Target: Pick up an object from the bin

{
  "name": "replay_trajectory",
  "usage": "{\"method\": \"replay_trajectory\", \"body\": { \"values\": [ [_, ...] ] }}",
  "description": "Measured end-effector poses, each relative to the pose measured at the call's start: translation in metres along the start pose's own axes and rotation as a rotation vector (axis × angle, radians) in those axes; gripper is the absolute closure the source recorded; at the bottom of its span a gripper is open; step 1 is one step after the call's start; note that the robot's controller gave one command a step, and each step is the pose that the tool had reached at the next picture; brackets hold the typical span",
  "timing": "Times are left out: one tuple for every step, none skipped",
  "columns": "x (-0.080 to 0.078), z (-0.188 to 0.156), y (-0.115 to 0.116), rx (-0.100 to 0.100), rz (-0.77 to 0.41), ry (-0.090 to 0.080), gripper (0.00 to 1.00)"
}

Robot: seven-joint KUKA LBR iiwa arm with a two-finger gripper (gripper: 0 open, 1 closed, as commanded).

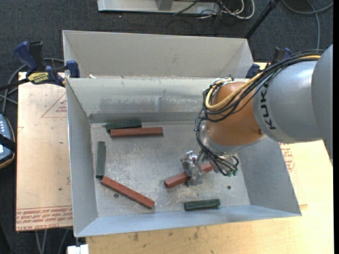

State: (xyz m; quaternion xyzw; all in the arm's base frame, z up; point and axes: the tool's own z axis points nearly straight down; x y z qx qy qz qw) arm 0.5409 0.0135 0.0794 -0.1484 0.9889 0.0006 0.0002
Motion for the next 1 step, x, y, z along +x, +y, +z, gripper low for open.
{"method": "replay_trajectory", "body": {
  "values": [
    [-0.0106, -0.1491, 0.0493, 0.002, -0.118, -0.011, 1.0]
  ]
}}
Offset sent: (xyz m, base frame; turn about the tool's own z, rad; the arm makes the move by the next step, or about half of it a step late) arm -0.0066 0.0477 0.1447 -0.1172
